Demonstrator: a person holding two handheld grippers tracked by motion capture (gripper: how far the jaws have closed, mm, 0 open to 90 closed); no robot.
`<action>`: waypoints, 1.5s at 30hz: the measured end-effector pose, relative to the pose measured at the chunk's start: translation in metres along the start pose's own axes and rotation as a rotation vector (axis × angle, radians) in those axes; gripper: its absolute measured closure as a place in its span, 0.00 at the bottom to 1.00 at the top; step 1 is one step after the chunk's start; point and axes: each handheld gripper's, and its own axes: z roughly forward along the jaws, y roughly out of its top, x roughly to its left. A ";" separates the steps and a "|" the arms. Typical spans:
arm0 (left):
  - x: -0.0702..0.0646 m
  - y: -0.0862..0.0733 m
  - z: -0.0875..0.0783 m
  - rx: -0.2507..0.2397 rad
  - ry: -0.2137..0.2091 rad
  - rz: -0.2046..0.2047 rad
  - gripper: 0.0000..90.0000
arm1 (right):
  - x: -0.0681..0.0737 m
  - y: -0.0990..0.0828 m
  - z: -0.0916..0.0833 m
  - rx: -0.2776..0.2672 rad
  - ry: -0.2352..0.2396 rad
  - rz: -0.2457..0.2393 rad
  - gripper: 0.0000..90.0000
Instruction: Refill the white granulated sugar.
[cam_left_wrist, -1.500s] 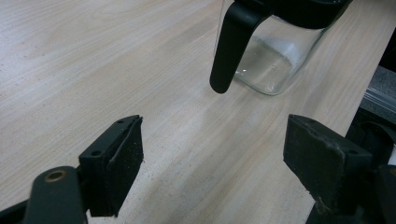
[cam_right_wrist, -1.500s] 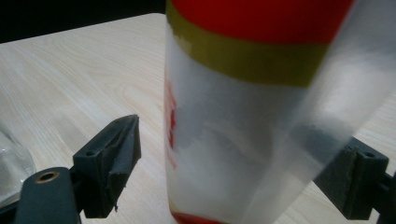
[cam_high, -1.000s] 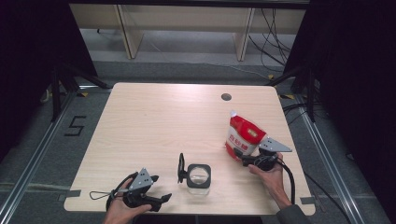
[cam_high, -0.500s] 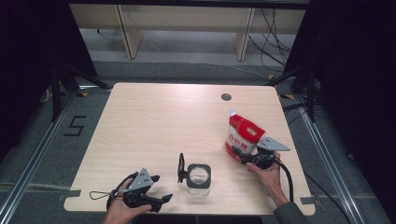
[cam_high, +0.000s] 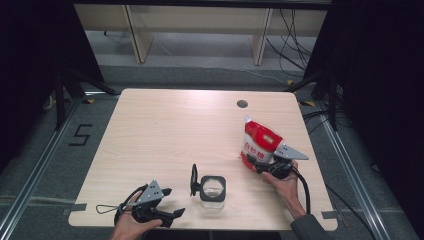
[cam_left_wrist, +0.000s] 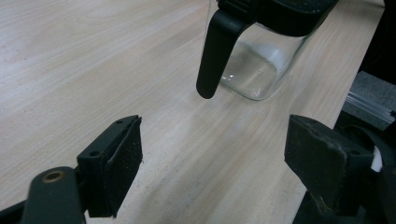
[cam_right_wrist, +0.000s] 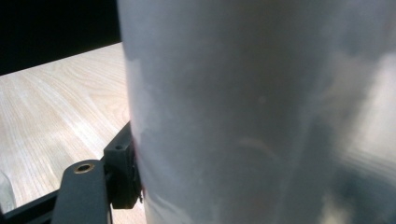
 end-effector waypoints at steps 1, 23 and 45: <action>0.000 0.000 0.000 0.002 0.001 0.004 0.21 | -0.002 0.000 0.001 -0.010 0.000 -0.025 0.34; 0.001 0.001 -0.002 -0.035 -0.005 -0.002 0.21 | 0.021 0.013 -0.002 0.077 -0.037 -0.086 0.46; 0.004 -0.001 -0.001 -0.014 0.025 -0.001 0.21 | 0.054 0.028 -0.072 0.099 -0.019 -0.320 0.46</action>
